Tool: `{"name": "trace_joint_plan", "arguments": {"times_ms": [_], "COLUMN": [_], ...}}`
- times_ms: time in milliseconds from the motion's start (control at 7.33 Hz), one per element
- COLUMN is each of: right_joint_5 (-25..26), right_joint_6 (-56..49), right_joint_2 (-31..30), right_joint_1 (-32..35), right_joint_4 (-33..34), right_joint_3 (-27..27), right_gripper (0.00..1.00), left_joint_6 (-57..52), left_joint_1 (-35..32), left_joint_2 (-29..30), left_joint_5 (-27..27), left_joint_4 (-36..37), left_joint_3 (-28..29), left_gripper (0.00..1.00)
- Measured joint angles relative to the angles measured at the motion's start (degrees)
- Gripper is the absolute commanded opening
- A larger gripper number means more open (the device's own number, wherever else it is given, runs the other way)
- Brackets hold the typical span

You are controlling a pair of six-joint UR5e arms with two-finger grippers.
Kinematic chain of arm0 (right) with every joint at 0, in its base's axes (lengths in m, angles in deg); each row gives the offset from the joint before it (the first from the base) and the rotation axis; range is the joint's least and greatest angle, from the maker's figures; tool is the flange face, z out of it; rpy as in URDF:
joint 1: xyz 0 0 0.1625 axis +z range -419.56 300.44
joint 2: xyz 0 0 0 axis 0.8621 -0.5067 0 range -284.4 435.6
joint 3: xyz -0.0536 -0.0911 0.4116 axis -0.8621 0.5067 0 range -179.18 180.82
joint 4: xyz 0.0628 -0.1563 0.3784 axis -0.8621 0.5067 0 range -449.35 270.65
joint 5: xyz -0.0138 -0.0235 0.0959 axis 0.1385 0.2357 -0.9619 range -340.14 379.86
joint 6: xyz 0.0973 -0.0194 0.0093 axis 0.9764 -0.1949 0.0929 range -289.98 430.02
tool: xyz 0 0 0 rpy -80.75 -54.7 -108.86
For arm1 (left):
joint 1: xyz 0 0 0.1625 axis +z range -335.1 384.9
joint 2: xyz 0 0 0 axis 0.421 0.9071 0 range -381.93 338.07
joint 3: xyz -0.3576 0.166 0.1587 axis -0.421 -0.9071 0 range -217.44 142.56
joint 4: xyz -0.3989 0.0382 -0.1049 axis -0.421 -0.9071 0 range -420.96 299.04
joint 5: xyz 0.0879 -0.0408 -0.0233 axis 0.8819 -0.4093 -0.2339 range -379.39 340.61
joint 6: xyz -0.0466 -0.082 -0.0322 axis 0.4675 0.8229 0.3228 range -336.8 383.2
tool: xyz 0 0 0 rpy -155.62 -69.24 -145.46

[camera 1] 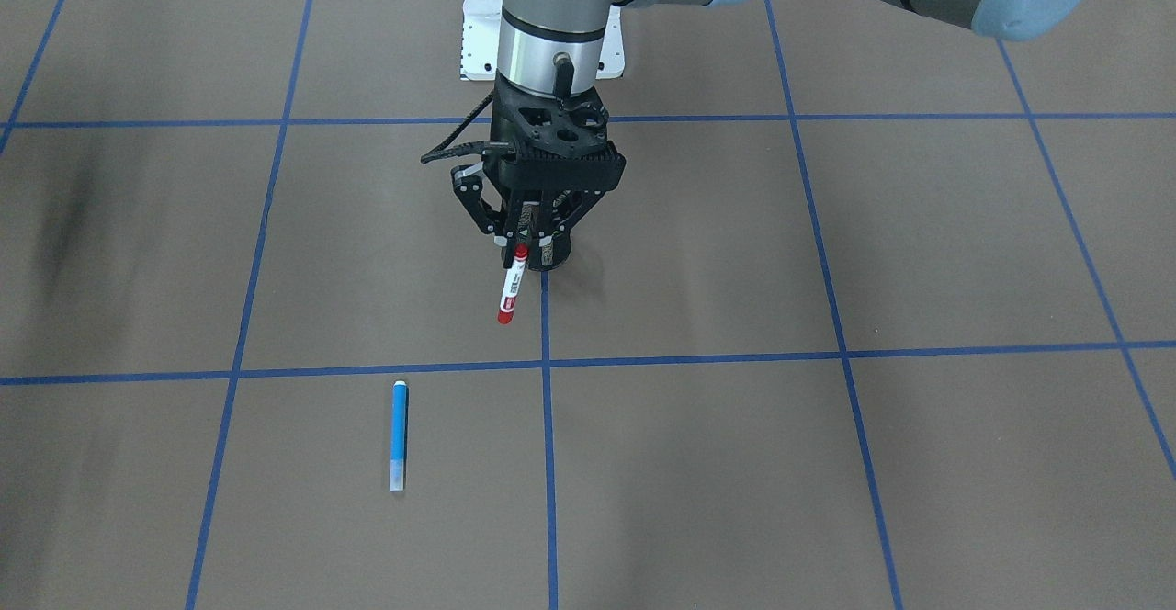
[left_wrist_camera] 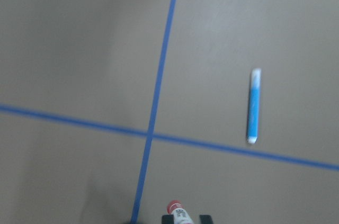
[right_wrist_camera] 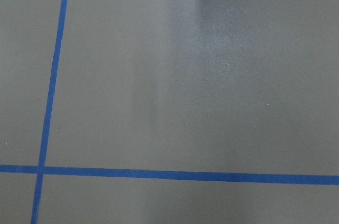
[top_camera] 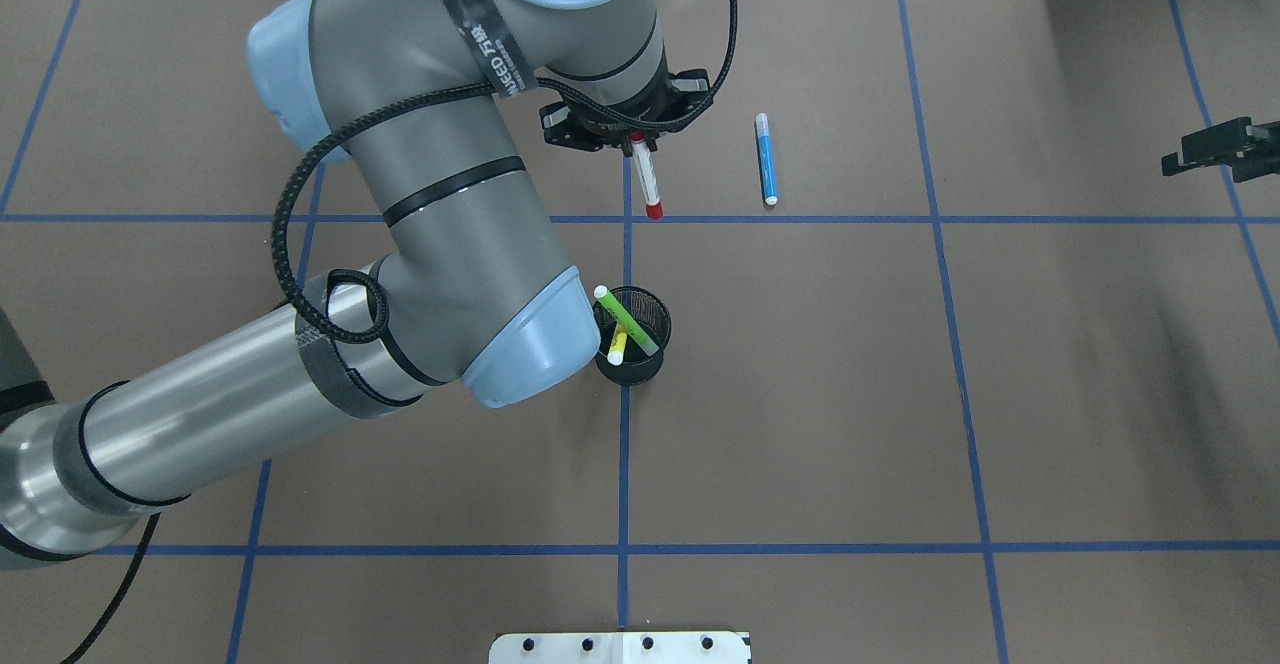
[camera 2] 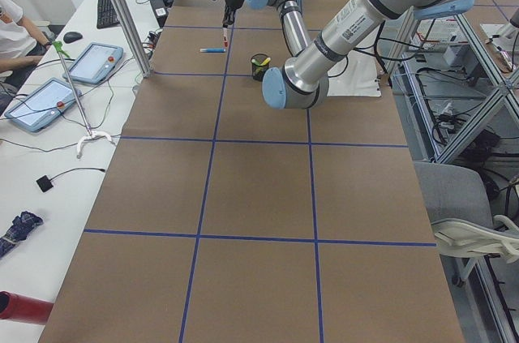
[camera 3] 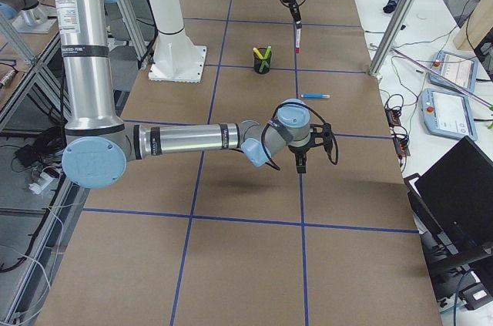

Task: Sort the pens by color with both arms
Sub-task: 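Carry the red-capped marker and set it beside the blue marker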

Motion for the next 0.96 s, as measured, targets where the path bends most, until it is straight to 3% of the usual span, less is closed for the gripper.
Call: {"name": "trace_joint_plan", "arguments": {"times_ms": [136,546,955], "right_joint_5": [0.2,0.7,2.1], "right_joint_6": [0.0,0.3,0.7], "right_joint_2": [0.0,0.2,0.4], "right_joint_1": [0.0,0.0,-0.1], "right_joint_4": [0.0,-0.2,-0.2], "right_joint_3": [-0.1,-0.6,-0.9], "right_gripper": [0.99,0.99,0.99], "left_joint_6": [-0.5,-1.8,-1.9], "left_joint_1": [0.3,3.0,5.9], "left_joint_2": [0.1,2.9,5.9], "left_joint_5": [6.2,19.9,26.9], "left_joint_4": [-5.5,-12.7,-23.2], "left_joint_3": [3.8,15.5,27.5], "left_gripper": [0.0,0.0,0.0]}}
